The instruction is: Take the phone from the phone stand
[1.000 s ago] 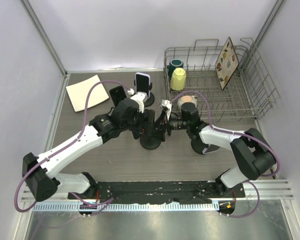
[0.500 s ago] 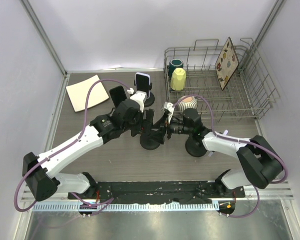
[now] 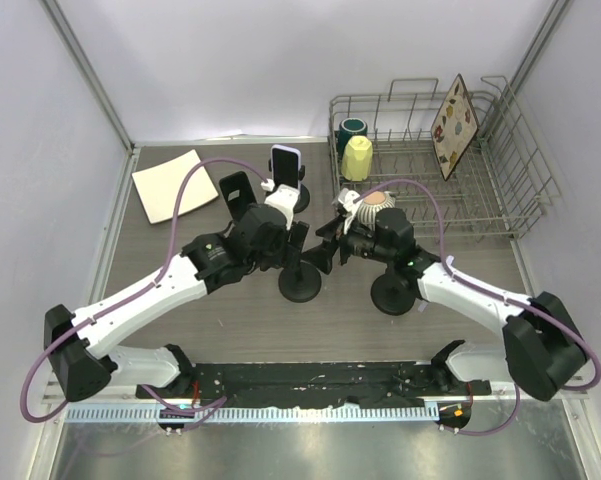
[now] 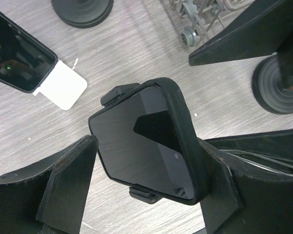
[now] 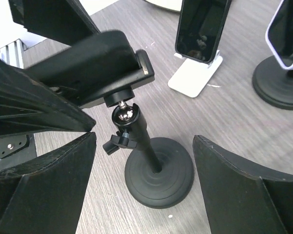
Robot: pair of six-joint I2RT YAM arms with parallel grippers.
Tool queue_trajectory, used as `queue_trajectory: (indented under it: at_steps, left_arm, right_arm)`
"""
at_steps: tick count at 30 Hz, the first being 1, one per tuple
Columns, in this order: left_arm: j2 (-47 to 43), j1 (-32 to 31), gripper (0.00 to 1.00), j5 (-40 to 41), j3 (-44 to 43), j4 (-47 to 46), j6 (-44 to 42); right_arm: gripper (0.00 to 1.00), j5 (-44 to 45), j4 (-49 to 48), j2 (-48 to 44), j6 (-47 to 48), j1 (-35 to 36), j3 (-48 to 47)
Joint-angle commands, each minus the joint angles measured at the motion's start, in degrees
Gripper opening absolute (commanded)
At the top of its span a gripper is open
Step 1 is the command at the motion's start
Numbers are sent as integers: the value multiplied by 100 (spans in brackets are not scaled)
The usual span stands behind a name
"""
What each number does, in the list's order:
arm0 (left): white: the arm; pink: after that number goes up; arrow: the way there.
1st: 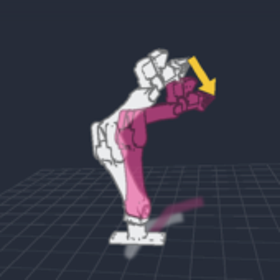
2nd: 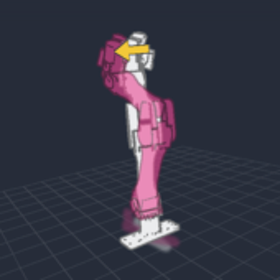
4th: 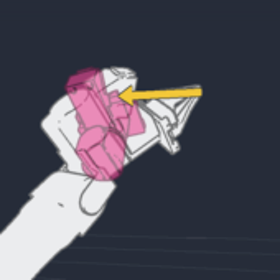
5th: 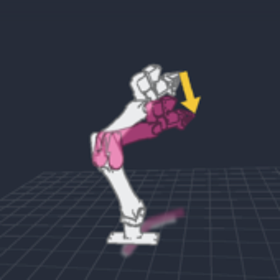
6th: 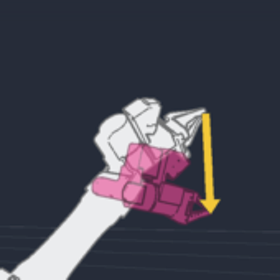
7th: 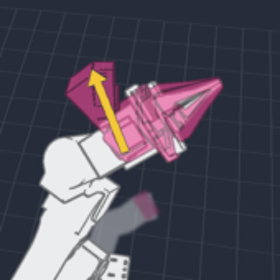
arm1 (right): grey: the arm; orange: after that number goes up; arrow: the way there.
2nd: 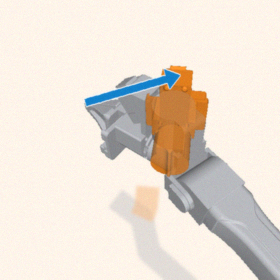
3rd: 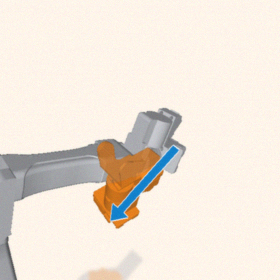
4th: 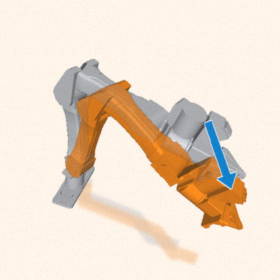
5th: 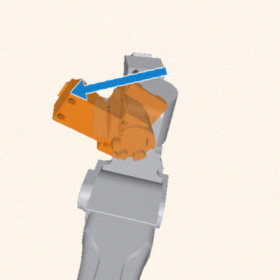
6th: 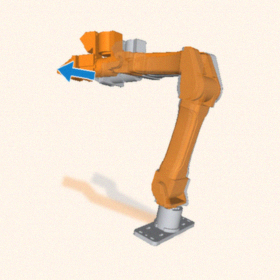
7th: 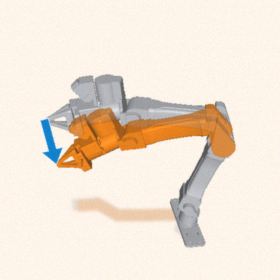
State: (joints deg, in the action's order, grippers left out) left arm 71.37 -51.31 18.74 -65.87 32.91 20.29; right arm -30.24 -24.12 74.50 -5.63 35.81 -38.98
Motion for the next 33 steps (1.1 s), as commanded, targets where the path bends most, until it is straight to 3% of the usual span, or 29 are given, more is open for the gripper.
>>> queue_trajectory:
  at_steps: [1, 7, 11, 15, 19, 25, 29, 33]
  left_arm:
    - [131, -177, 80, 753, -348, 216, -271]
    - [438, -546, 76, 1465, -620, 470, -447]
    - [606, -784, 64, 1904, -831, 673, -500]
    - [588, -925, 59, 2212, -867, 761, -465]
    - [535, -1048, 49, 2248, -910, 787, -421]
    - [483, -1074, 24, 2292, -972, 866, -351]
    - [421, -1074, 2, 2327, -963, 867, -324]
    - [298, -1074, 0, 2336, -876, 849, -289]
  right_arm:
    - [86, 440, 363, -462, 246, 13, -259]
    - [86, 756, 478, -726, 238, 13, -145]
    - [86, 923, 321, -805, 211, 13, 30]
    - [86, 932, 224, -797, 159, 40, 110]
    - [86, 1116, 118, -770, 159, 110, 189]
    - [85, 1319, -390, -691, 211, 338, 531]
    - [85, 1476, -1041, -577, 299, 645, 821]
    - [85, 1897, -1419, -411, 448, 1059, 927]
